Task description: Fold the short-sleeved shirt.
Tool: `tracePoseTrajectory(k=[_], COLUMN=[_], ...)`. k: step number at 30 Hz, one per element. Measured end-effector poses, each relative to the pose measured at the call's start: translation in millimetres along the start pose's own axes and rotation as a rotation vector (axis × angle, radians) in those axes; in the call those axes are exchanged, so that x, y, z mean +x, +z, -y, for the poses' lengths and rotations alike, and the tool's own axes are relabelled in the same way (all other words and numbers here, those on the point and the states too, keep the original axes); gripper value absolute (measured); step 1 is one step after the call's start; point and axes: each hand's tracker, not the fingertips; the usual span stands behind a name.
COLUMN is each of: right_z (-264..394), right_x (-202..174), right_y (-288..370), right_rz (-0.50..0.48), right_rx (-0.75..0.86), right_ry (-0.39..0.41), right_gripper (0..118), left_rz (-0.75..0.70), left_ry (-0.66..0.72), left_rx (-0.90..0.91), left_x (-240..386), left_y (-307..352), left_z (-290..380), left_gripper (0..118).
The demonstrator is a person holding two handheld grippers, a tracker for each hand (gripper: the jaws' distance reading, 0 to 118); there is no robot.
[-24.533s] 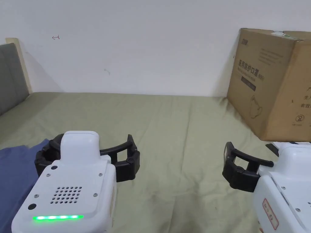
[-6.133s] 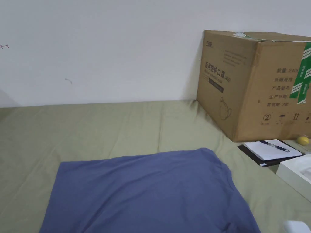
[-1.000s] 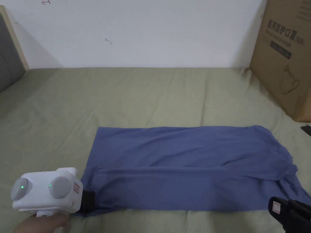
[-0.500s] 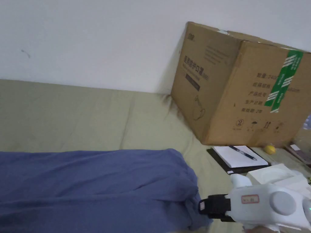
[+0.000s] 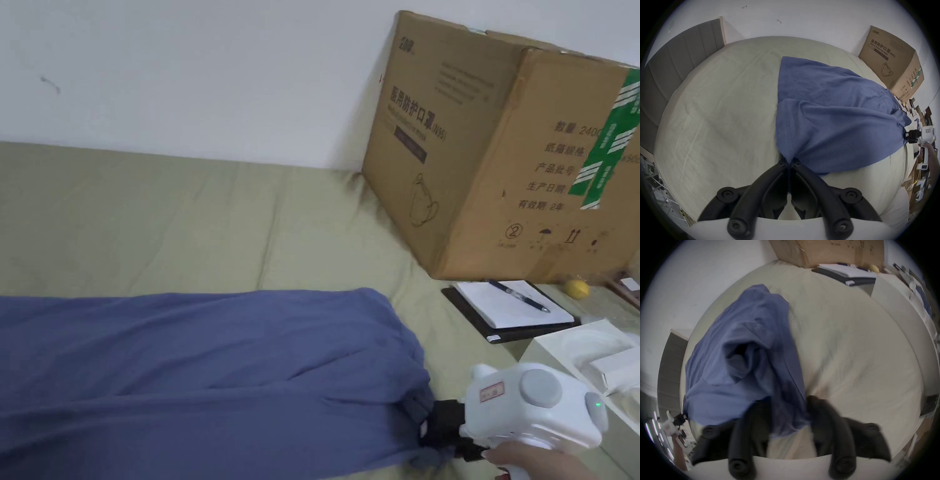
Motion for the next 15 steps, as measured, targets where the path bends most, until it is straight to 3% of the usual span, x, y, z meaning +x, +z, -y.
tracePoseTrajectory(k=[1,3,4,6,10,15], right_z=[4,15,-7,-15,6,69], right_x=[-1,-9,12,18,20,10], right_y=[11,38,20,44,97,150], right_rz=[-0.033,-0.062,-0.105,-0.141,-0.290,-0.223], right_rx=[0.012,0.031,-0.035,0.015,0.048,0.041], right_ry=[0.024,0.036,0.015,0.046,-0.004,0.077], right_gripper=[3,4,4,4,4,4], left_rz=[0.000,0.003,0.005,0.015,0.042,0.121], left_ry=[0.004,0.006,0.006,0.007,0.024,-0.007], left_rx=[0.004,0.001,-0.001,0.006,0.032,-0.020], left_x=[-9,-9,-9,-10,-20,-25], left_y=[-7,-5,-2,13,53,107], left_z=[0,0,0,-1,-7,29], left_gripper=[1,1,1,1,1,1])
